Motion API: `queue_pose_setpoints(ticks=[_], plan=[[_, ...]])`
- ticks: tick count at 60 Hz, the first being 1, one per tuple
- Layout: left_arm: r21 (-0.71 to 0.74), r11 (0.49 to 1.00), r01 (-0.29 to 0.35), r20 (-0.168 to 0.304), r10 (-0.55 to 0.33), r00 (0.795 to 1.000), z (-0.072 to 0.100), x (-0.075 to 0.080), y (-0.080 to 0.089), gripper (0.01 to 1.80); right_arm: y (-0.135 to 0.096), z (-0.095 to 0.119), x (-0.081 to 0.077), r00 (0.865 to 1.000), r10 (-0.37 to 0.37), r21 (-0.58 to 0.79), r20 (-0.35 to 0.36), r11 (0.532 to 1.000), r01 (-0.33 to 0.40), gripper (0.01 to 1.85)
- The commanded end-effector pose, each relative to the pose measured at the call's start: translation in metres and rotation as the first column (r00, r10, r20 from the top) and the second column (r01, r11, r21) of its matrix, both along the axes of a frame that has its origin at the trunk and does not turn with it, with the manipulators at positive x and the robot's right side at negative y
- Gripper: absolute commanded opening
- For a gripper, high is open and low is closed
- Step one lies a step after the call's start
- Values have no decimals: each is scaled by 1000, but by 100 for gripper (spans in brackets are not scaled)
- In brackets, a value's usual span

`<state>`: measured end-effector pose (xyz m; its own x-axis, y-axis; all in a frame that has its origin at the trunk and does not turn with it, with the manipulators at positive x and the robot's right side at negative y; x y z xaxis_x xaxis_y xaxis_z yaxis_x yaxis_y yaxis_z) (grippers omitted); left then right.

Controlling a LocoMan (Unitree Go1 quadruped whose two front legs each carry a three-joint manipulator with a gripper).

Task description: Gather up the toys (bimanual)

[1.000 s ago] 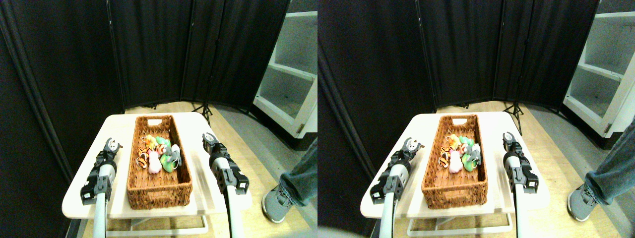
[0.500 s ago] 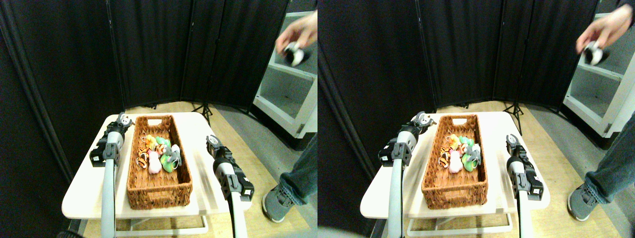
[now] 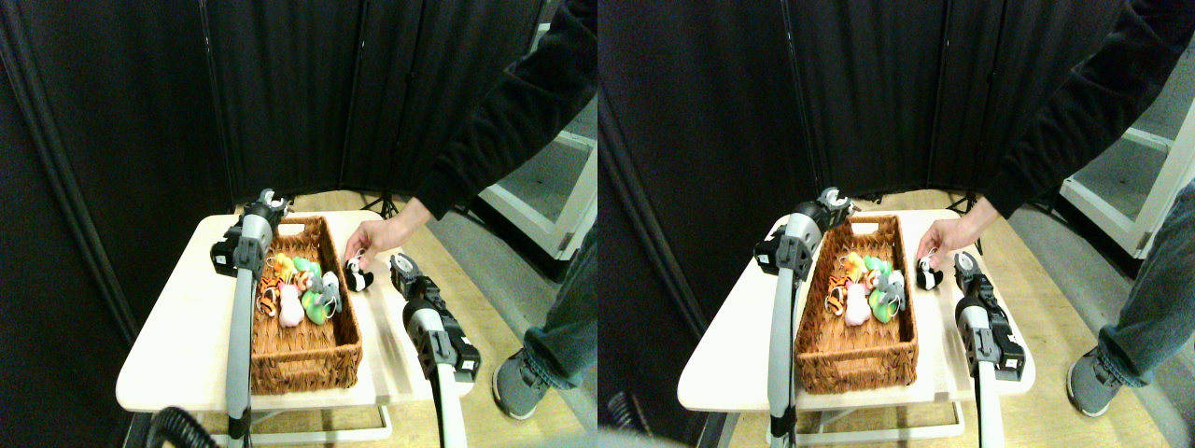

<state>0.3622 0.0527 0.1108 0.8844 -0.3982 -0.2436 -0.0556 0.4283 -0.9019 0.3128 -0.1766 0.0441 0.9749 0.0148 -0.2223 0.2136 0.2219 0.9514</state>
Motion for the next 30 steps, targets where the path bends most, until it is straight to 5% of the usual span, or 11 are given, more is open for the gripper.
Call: queue_pose_setpoints(ticks=[1, 18, 24, 30], plan=[[-44, 999, 0, 40, 2, 999, 10, -1, -17, 1, 0, 4, 3, 999, 17, -27, 40, 1000, -16, 1], [-57, 998, -14, 17, 15, 1000, 2, -3, -23, 1, -2, 3, 4, 1000, -3, 15, 31, 1000, 2, 1], [-7, 1000, 7, 43, -6, 999, -1, -2, -19, 1, -2, 3, 5, 1000, 2, -4, 26, 1000, -2, 1], [-16, 1000, -2, 8, 2, 1000, -1, -4, -15, 38, -1, 3, 5, 1000, 2, -16, 28, 1000, -1, 1]])
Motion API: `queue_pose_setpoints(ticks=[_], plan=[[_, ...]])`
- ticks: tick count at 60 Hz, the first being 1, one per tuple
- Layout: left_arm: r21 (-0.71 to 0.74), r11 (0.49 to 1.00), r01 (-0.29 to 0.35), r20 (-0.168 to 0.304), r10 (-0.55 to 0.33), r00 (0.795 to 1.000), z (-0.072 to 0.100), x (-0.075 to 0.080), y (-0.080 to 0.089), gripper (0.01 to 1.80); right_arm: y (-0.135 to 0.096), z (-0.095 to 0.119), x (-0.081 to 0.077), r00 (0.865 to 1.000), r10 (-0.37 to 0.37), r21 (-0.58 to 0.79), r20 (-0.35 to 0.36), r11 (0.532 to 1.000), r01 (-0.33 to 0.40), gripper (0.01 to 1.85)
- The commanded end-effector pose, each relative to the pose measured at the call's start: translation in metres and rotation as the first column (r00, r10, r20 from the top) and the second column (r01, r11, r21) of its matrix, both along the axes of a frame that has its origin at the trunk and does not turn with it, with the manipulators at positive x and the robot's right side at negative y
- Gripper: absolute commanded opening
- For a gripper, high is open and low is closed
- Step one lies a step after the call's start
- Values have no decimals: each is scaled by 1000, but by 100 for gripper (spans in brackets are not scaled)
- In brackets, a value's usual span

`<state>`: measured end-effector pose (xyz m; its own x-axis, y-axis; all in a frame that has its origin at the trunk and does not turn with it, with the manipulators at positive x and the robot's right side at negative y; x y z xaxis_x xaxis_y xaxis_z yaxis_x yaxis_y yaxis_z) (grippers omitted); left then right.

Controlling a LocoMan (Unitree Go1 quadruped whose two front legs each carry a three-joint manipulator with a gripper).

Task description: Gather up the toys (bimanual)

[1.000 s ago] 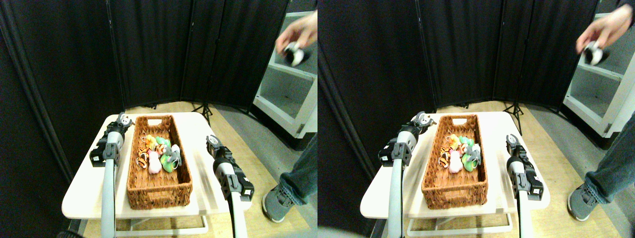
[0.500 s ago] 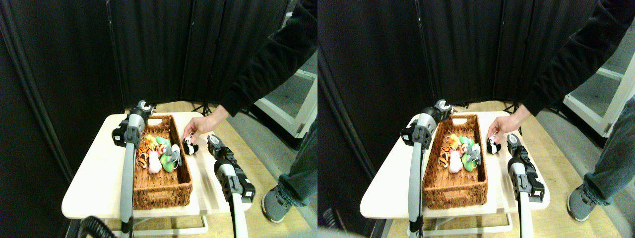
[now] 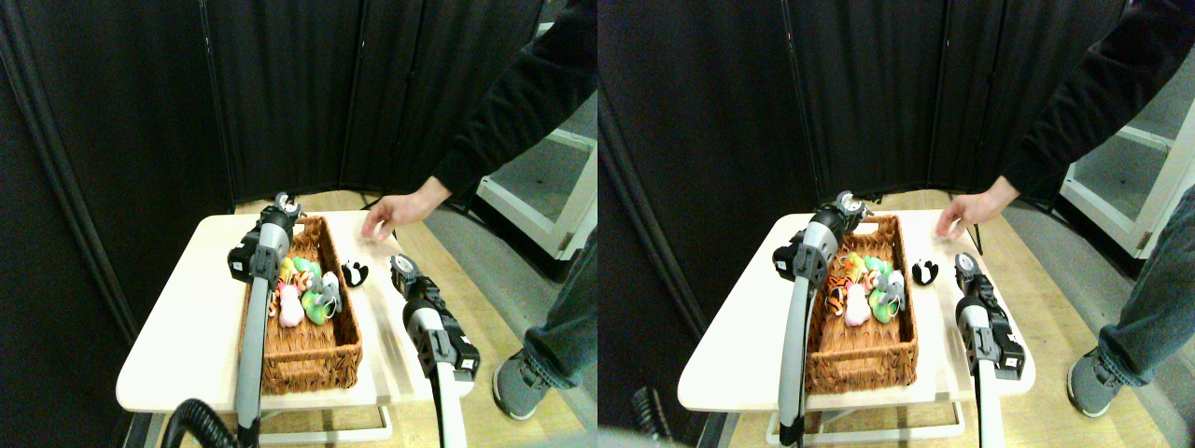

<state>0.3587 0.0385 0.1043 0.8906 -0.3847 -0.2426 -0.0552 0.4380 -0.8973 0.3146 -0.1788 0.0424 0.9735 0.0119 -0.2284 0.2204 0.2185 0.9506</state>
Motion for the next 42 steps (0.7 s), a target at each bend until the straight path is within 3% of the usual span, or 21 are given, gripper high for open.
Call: queue_pose_setpoints(ticks=[1, 4, 5, 10, 16, 28, 32, 33, 38, 42], plan=[[-29, 1000, 9, -17, -9, 1000, 6, 0, 0, 47, 1, 4, 4, 999, 5, -23, 36, 1000, -4, 1], [-17, 1000, 17, -51, -18, 999, 7, -1, 3, 71, 1, 4, 4, 999, 10, -41, 40, 999, -8, 1], [-7, 1000, 13, -54, -14, 998, 8, -2, 3, 81, 2, 4, 4, 999, -3, 10, 35, 1000, 2, 1], [-10, 1000, 2, -73, -3, 997, 8, -4, 4, 103, 3, 4, 4, 1000, -12, 41, 20, 999, 11, 1], [0, 1000, -1, -75, 1, 997, 8, -4, 6, 106, 4, 5, 5, 1000, -15, 21, 18, 1000, 14, 1], [19, 999, -35, -53, 36, 998, 6, -1, 24, 88, 2, 3, 8, 1000, 0, -49, 25, 999, 2, 1], [26, 998, -51, -37, 52, 998, 5, 0, 35, 72, 1, 3, 9, 1000, 8, -61, 20, 998, -7, 1], [38, 997, -63, -22, 64, 998, 3, 1, 44, 58, 1, 2, 11, 1000, 22, -44, 21, 999, -21, 1], [59, 993, -98, 14, 97, 995, -1, 1, 60, 39, 2, 1, 13, 1000, 18, 14, 0, 1000, -18, 1], [76, 989, -124, 26, 123, 992, -6, 0, 78, 27, 4, -1, 16, 999, 40, -40, -11, 998, -41, 1]])
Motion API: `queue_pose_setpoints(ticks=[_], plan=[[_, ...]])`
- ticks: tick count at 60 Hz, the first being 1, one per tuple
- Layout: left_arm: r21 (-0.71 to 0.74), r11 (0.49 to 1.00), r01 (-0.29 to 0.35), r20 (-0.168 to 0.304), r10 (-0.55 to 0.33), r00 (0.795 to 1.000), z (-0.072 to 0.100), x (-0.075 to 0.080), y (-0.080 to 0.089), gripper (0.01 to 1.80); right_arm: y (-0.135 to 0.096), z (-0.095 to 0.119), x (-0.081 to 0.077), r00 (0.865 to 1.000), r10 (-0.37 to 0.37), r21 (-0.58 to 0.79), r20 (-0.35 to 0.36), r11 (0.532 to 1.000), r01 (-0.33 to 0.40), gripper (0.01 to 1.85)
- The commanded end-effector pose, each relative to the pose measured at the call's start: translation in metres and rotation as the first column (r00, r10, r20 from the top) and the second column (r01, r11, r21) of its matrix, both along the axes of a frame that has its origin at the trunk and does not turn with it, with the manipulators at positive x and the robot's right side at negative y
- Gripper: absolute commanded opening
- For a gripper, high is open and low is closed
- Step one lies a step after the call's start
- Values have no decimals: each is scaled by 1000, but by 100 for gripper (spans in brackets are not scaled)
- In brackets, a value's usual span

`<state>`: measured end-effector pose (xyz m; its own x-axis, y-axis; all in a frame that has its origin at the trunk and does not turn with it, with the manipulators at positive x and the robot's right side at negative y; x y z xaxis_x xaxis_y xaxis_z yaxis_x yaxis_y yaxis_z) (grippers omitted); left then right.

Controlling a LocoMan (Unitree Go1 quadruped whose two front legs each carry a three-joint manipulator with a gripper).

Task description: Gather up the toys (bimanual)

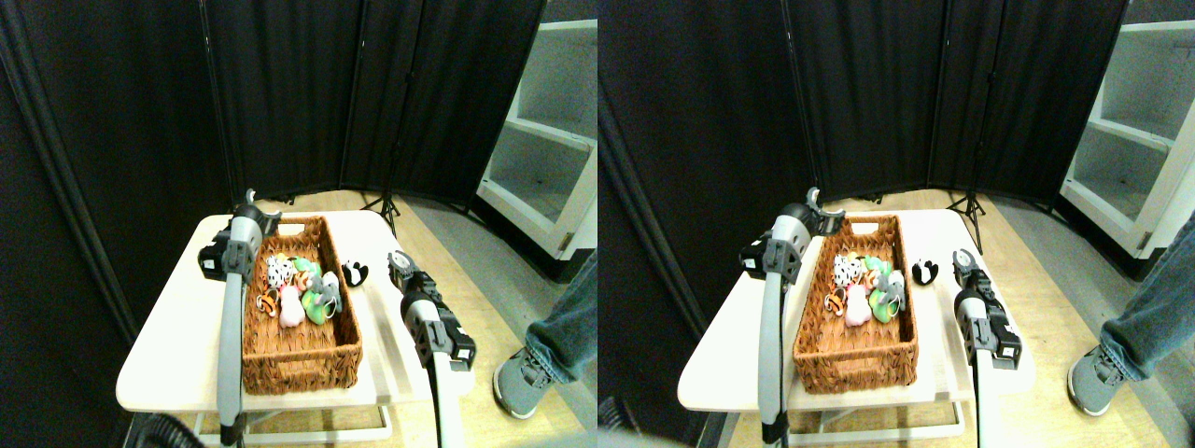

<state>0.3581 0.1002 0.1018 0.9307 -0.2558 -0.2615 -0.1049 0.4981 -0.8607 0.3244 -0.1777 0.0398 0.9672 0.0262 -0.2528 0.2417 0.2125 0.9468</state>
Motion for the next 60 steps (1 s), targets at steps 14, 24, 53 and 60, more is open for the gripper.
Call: queue_pose_setpoints(ticks=[14, 24, 53, 60], plan=[[64, 995, -82, 48, 79, 996, -17, -17, 52, 21, 13, 0, 15, 995, 102, -87, 5, 991, -102, 1], [87, 988, -131, 31, 129, 991, -29, -28, 71, 17, 21, 0, 21, 989, 149, -132, -12, 980, -149, 1], [105, 959, -262, 17, 262, 965, -62, -46, 99, 13, 44, -14, 42, 953, 232, 13, -194, 972, -234, 54], [105, 956, -275, 19, 275, 961, -66, -49, 101, 13, 49, -23, 44, 927, 286, 51, -244, 958, -282, 83]])
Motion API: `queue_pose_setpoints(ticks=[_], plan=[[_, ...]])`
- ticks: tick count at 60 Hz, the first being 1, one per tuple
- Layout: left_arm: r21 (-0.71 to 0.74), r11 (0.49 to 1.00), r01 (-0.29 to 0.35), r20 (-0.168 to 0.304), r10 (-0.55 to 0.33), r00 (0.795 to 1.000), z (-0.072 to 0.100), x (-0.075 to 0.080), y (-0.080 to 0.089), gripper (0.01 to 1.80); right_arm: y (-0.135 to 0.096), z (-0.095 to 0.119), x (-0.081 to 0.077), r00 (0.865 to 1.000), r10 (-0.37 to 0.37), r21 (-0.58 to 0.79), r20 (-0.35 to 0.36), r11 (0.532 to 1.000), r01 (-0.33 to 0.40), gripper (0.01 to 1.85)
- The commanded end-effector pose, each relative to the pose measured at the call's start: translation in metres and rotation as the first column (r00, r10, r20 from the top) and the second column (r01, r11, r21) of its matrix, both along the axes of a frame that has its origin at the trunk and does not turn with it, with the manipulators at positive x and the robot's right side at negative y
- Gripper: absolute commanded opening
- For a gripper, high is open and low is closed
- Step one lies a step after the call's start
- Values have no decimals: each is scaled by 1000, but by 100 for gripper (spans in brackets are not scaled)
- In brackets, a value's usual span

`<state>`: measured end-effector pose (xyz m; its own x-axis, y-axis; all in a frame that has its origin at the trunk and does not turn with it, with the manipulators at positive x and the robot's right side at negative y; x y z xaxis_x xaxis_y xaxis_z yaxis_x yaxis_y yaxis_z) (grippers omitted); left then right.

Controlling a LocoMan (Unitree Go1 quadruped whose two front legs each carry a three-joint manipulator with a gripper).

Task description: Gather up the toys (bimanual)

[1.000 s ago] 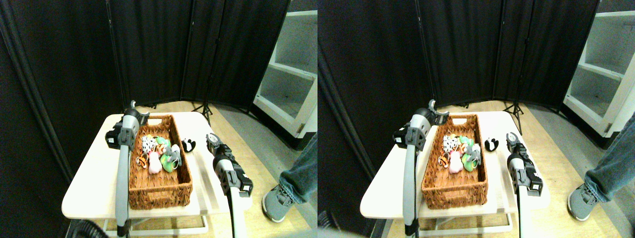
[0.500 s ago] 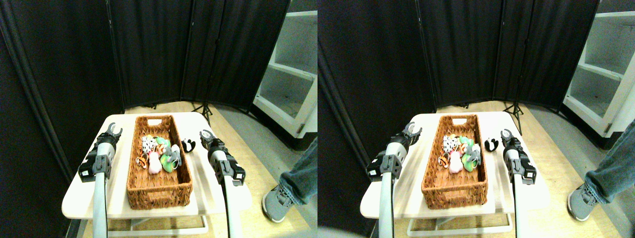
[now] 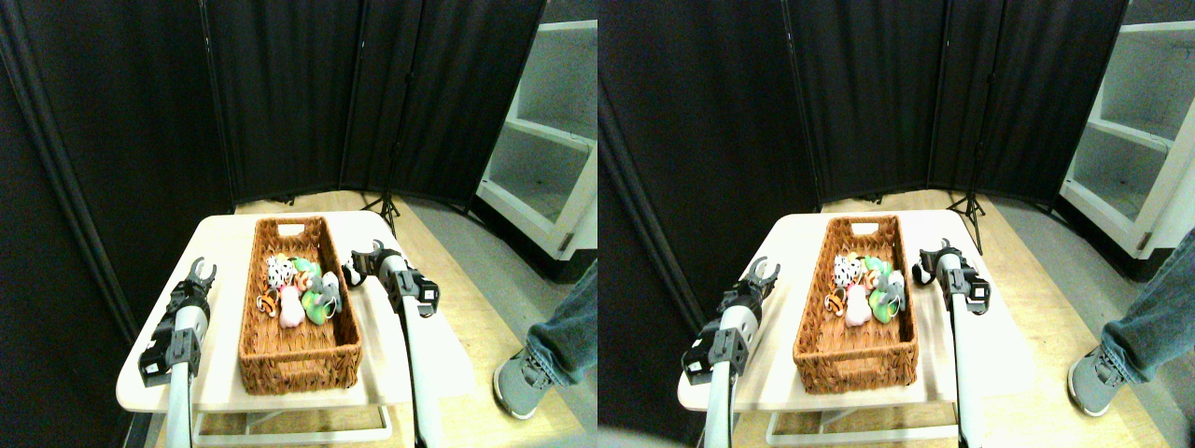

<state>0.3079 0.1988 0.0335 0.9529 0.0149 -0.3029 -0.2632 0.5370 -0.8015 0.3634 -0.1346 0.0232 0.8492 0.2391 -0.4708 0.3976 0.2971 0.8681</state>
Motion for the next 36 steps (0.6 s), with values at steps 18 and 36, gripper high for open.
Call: queue_pose_setpoints(ticks=[18, 36], plan=[[0, 1000, -21, 46, 21, 999, 2, -1, 0, 13, 10, -26, 3, 993, 105, 49, -58, 994, -102, 77], [-24, 999, -39, 48, 40, 998, 0, -4, -4, 16, 11, -52, 5, 992, 78, 45, -96, 996, -74, 83]])
